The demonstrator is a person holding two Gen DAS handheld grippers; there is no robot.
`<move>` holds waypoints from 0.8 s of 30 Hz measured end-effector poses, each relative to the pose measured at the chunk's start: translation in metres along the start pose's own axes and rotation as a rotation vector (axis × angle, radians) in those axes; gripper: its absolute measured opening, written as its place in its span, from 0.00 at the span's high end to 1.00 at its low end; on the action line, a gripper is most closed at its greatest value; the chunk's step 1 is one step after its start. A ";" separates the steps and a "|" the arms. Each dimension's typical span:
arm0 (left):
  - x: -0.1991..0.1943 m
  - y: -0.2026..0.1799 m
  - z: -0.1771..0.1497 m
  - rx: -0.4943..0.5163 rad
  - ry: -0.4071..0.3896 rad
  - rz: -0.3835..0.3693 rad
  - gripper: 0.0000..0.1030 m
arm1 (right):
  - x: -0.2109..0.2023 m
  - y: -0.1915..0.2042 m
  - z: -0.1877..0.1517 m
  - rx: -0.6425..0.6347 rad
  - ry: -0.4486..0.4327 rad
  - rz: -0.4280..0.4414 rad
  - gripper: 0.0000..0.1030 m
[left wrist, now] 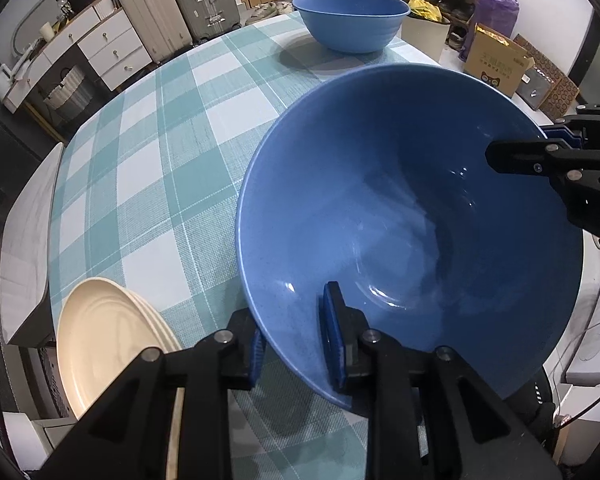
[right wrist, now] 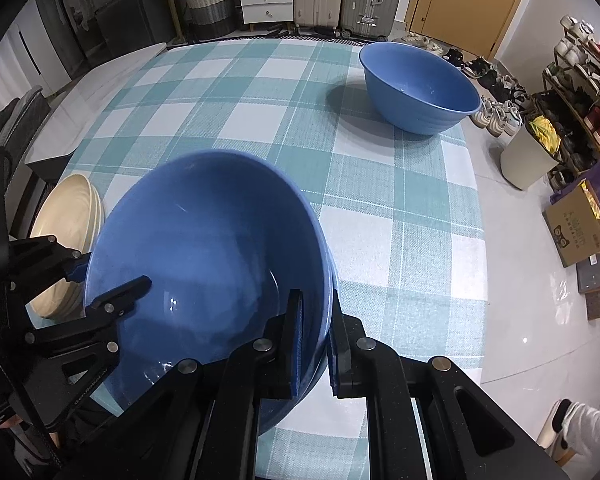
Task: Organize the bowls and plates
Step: 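Lower the blue bowl onto the stack and open both grippers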
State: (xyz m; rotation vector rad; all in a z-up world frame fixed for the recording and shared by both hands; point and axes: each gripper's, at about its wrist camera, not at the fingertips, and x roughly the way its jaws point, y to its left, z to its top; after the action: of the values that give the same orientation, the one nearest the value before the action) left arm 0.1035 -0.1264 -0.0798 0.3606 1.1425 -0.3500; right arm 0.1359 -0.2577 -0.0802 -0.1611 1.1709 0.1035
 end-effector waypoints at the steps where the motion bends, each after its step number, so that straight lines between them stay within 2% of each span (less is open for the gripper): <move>1: 0.000 0.000 0.000 0.001 -0.001 -0.002 0.76 | 0.000 0.000 0.000 0.000 0.000 0.001 0.90; 15: 0.005 -0.001 0.000 -0.010 -0.004 -0.044 0.73 | -0.001 -0.001 -0.002 -0.016 -0.023 -0.030 0.90; 24: 0.009 -0.002 0.000 -0.010 0.004 -0.043 0.73 | 0.000 0.001 -0.005 -0.053 -0.033 -0.069 0.90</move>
State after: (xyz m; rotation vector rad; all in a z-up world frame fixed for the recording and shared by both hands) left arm 0.1066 -0.1289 -0.0885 0.3284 1.1569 -0.3813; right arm 0.1310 -0.2578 -0.0822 -0.2456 1.1289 0.0767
